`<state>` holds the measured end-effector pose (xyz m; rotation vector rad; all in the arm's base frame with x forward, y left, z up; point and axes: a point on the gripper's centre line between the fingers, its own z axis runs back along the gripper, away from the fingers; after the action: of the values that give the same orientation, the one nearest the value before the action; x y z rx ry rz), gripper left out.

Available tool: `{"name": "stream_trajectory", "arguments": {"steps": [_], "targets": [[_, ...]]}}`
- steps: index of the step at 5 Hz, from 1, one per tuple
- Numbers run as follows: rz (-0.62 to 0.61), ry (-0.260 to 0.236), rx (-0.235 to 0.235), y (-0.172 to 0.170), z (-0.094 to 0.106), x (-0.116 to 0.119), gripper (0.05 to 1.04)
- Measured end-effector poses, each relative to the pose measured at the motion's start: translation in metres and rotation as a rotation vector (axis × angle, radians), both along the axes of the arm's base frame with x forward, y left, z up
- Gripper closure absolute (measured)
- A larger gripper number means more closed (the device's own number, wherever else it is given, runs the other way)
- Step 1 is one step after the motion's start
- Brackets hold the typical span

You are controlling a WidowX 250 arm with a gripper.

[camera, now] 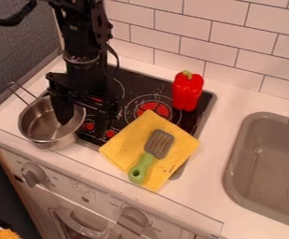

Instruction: Moved the wooden spatula to the left burner

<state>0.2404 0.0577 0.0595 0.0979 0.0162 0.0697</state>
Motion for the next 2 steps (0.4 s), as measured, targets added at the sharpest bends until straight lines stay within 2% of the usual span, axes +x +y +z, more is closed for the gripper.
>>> {"name": "stream_trajectory", "arguments": {"steps": [1, 2], "targets": [[0.003, 0.028, -0.008, -0.002, -0.007, -0.004, 0.083], [-0.077, 0.034, -0.016, -0.027, -0.009, -0.003, 0.083]]}}
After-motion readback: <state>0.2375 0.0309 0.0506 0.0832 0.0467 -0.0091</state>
